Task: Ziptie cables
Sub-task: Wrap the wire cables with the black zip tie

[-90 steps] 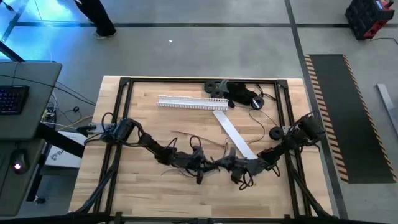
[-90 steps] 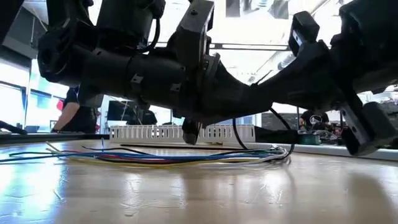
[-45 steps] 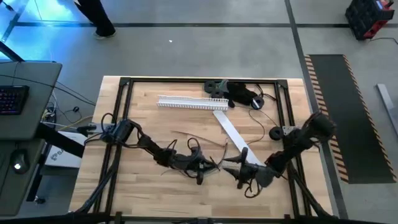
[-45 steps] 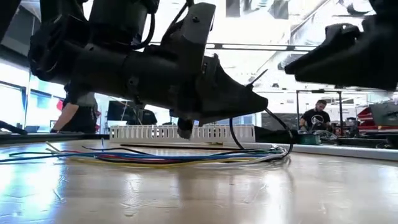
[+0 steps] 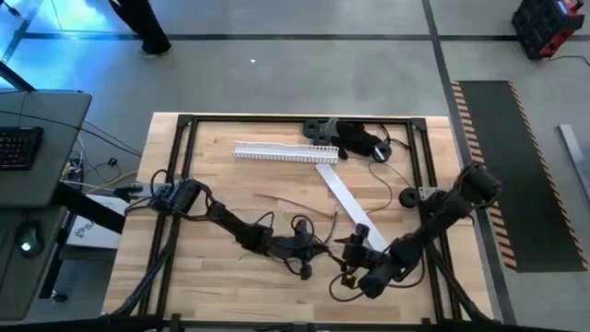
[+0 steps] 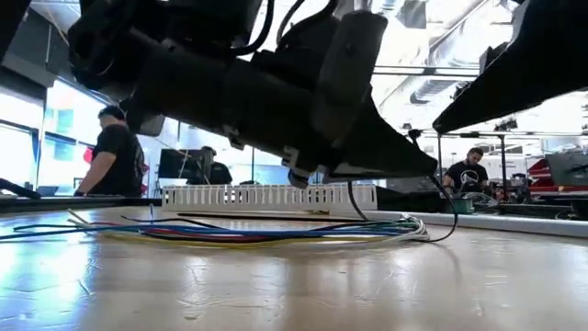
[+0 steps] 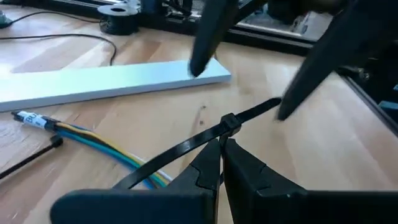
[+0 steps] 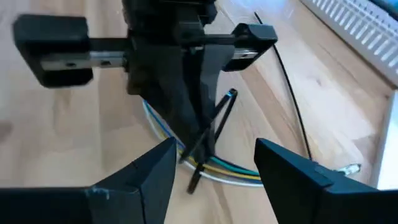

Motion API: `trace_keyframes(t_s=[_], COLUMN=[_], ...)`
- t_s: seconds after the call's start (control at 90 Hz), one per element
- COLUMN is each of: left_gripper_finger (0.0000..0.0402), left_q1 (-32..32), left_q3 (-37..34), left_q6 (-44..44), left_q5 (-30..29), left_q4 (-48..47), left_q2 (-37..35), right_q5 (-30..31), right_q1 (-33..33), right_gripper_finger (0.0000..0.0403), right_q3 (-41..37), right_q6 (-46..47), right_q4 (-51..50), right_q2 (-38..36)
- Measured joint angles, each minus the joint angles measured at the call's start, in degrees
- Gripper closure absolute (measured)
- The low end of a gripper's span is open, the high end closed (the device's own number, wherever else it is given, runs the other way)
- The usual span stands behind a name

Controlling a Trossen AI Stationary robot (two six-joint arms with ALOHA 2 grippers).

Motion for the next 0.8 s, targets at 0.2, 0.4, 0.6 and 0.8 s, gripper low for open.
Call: trace_keyframes(t_s=[0.2, 0.4, 0.6, 0.8], left_gripper_finger=[0.0402, 0.0402, 0.0402, 0.0402], left_q1=[0.0, 0.0, 0.0, 0.0], left_q3=[0.0, 0.0, 0.0, 0.0], left_q6=[0.5, 0.5, 0.9, 1.0], left_q5=[0.0, 0.0, 0.1, 0.9], left_q4=[-0.1, -0.2, -0.4, -0.5], left_q2=[0.0, 0.0, 0.0, 0.0], right_q5=[-0.3, -1.7, -1.3, -1.0], right_q1=[-0.9, -2.2, -2.2, -2.1], right_gripper_finger=[0.0197, 0.0226, 0.0278, 0.0331], right_q3=[-0.1, -0.1, -0.1, -0.1], right_q6=[0.4, 0.7, 0.4, 0.3], right_q4=[1.8, 2.5, 4.6, 5.2], right_q2=[0.1, 1.2, 3.1, 2.9])
